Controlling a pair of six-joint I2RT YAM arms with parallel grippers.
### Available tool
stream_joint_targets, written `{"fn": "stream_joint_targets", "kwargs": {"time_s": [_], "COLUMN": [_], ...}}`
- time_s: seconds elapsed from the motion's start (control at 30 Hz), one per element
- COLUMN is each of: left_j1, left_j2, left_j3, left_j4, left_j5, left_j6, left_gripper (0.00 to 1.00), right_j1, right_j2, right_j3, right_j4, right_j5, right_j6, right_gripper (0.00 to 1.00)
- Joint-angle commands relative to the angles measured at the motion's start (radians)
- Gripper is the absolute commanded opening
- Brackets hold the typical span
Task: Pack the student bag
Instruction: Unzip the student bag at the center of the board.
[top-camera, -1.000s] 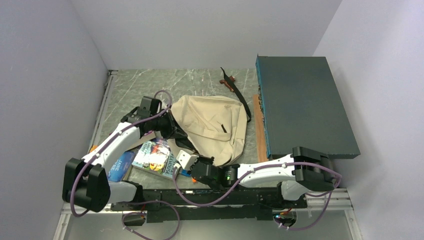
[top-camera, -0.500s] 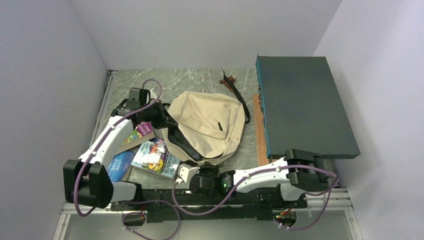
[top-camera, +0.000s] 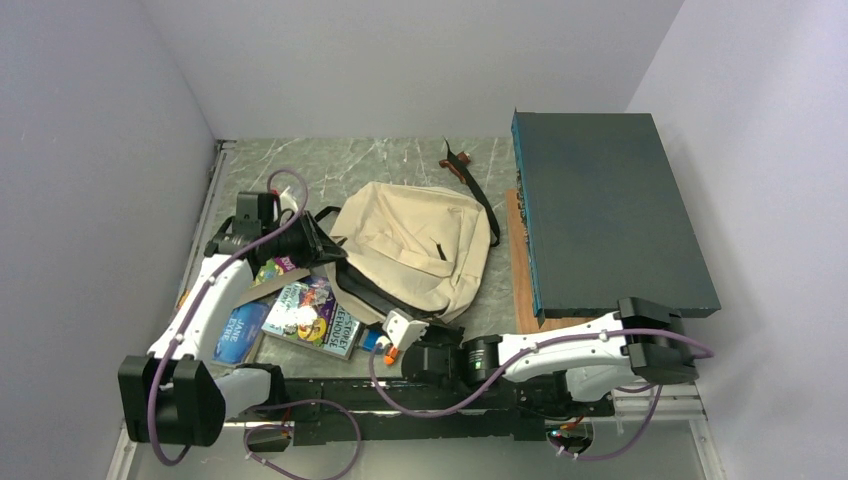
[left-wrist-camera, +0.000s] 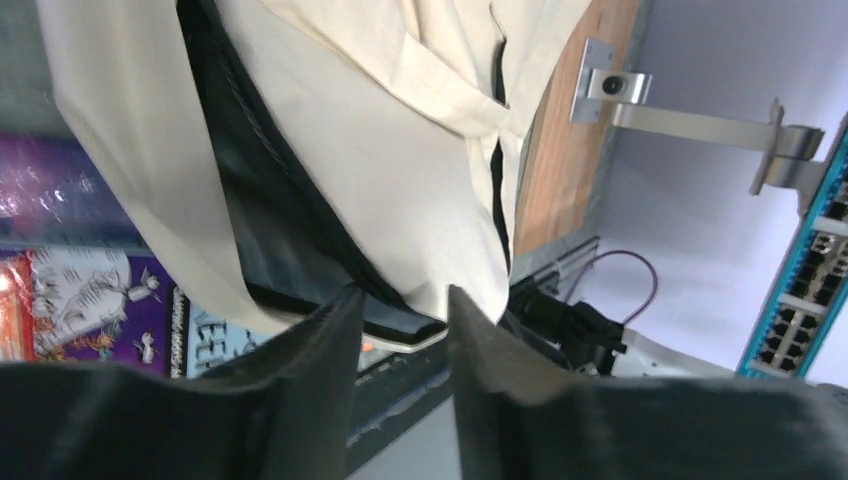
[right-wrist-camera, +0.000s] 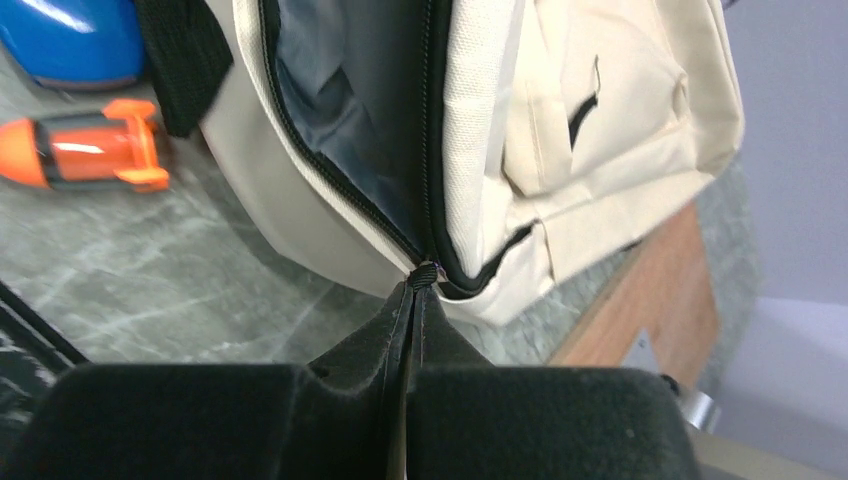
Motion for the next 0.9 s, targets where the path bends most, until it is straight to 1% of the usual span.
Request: {"fn": "stream_joint_targets", "kwargs": {"time_s": [0.0, 0.1, 0.13, 0.17, 0.3, 0.47, 0.6, 0.7, 0.73, 0.83, 0.87], "left_j1": [0.003, -0.034, -0.059, -0.093, -0.248, -0.421, -0.512, -0.551, -0.561, -0.563, -0.563], "left_j2": [-0.129, -0.227, -0.254, -0.279, -0.318, -0.294, -0.266, -0.218, -0.198, -0.130, -0.109], "left_j3": [-0.107, -0.199, -0.225, -0.245, -0.275, -0.246, -0.248, -0.257, -0.257, -0.234, -0.224], "left_j4": [0.044, 0.082, 0.105, 0.124, 0.213, 0.246, 0.250, 0.273, 0.284, 0.292, 0.301], "left_j5": [0.063, 0.075, 0.071, 0.063, 0.013, -0.081, -0.155, -0.162, -0.171, -0.193, -0.200], "left_j6": [-0.050, -0.126, -0.158, -0.188, -0.309, -0.385, -0.454, -0.511, -0.517, -0.505, -0.495], "left_gripper": [0.57, 0.89, 0.97, 1.00, 1.00, 1.00, 1.00, 1.00, 0.97, 0.85, 0.76], "right_j1": [-0.040, -0.069, -0.076, -0.078, -0.081, -0.080, -0.080, -0.079, -0.080, -0.080, -0.080], "right_j2": [-0.077, -0.100, -0.101, -0.099, -0.081, -0.087, -0.104, -0.118, -0.123, -0.127, -0.127], "right_j3": [-0.017, -0.028, -0.030, -0.029, -0.021, -0.027, -0.033, -0.041, -0.043, -0.044, -0.044], "right_j4": [0.199, 0.238, 0.242, 0.242, 0.228, 0.218, 0.213, 0.216, 0.216, 0.212, 0.208], "right_j5": [-0.131, -0.178, -0.189, -0.198, -0.209, -0.214, -0.210, -0.206, -0.204, -0.202, -0.202], "right_j6": [-0.077, -0.094, -0.098, -0.099, -0.091, -0.081, -0.079, -0.083, -0.086, -0.092, -0.093], "right_gripper": [0.00, 0.00, 0.00, 0.00, 0.00, 0.00, 0.00, 0.00, 0.00, 0.00, 0.00]}}
